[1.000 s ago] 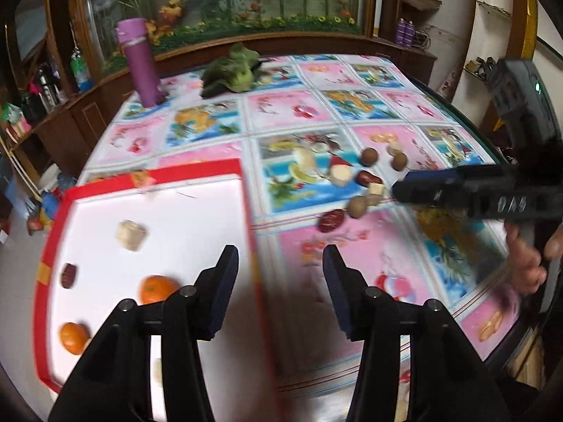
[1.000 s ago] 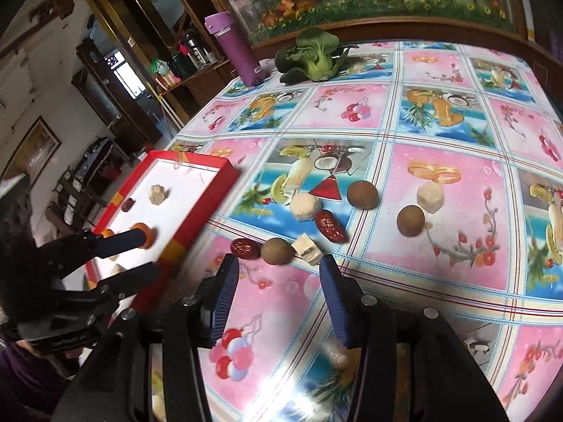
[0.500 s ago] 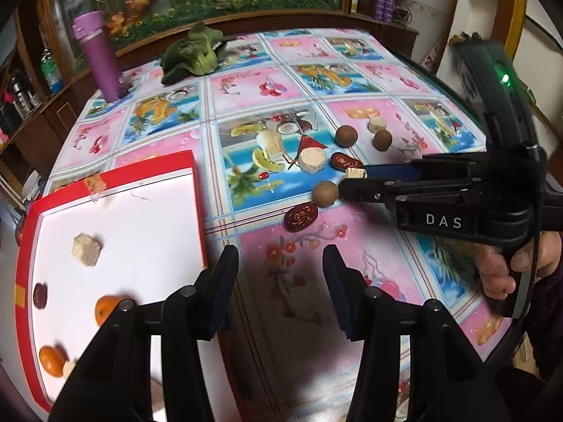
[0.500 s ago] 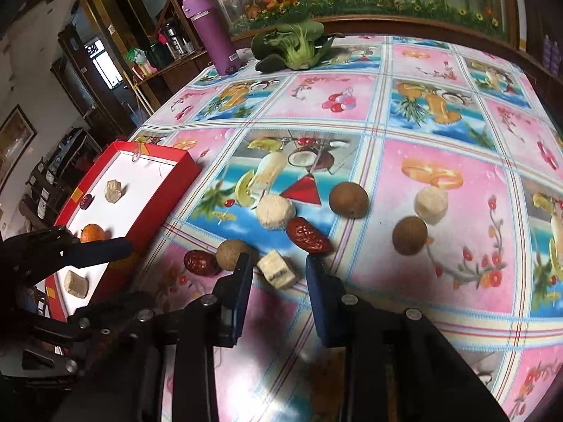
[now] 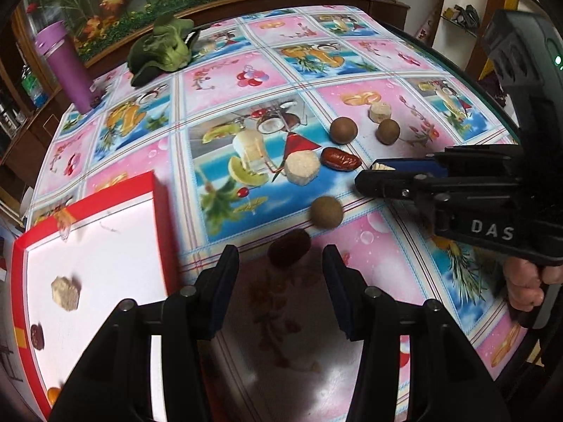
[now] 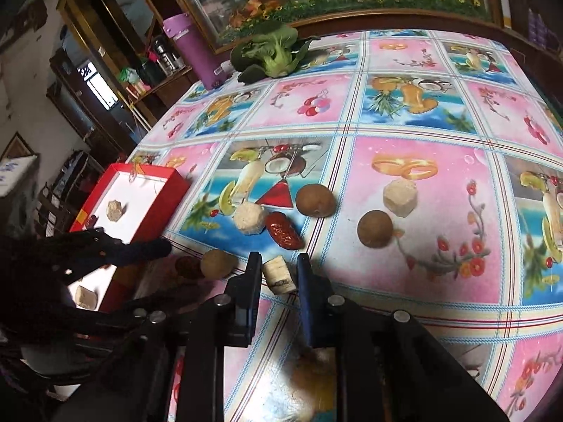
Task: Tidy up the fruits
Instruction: 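Grasp a red date with the left tool while the right grasps a beige cube, then carry the date and cube over the white tray and open both tools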
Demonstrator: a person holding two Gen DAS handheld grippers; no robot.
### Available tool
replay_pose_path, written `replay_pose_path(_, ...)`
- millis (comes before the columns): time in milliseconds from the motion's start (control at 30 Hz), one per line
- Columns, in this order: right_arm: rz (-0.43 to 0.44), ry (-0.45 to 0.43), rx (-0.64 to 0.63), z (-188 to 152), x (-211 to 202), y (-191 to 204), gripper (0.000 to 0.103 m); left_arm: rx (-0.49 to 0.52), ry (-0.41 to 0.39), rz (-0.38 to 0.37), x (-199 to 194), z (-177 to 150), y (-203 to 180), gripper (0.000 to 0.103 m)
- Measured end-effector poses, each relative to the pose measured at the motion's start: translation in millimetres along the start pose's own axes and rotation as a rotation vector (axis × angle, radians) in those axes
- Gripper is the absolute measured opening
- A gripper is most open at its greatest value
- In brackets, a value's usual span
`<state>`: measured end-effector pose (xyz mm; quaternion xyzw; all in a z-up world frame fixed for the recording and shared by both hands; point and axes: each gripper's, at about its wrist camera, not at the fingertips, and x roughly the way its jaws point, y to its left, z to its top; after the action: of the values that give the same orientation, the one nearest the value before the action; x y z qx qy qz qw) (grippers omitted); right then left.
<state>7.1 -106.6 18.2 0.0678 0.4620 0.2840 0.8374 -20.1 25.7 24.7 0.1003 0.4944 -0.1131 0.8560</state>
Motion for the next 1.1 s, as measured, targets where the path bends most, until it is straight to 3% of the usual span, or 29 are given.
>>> replay_pose_path(133, 0.004, 0.000, 0.015, -0.1, -0.6, -1.1, 0.018, 0.009, 0.026, -0.018, 8.1, 0.9, -1.9, 0.034)
replay_pose_path(233, 0.001, -0.002, 0.016, -0.1, -0.8, -0.6, 0.018, -0.002, 0.019, -0.040, 9.1, 1.5, -0.9, 0.027)
replay_pose_path(467, 0.016, -0.048, 0.008, 0.7, -7.7, 2.8, 0.018, -0.039, -0.013, -0.057, 5.7, -1.8, -2.3, 0.027)
replay_pose_path(633, 0.046, -0.090, 0.006, 1.0, -14.1, 12.9, 0.018, -0.095, -0.091, -0.049, -21.5, -9.5, -1.3, 0.027)
replay_pose_path(800, 0.125, -0.112, -0.003, 0.5, -19.3, 48.6, 0.018, -0.179, -0.204, 0.012, -70.9, -28.6, 16.5, 0.027)
replay_pose_path(1100, 0.217, -0.135, -0.139, 21.2, -2.0, 150.9, 0.018, -0.413, -0.318, 0.206, -139.8, -90.0, 115.8, 0.027)
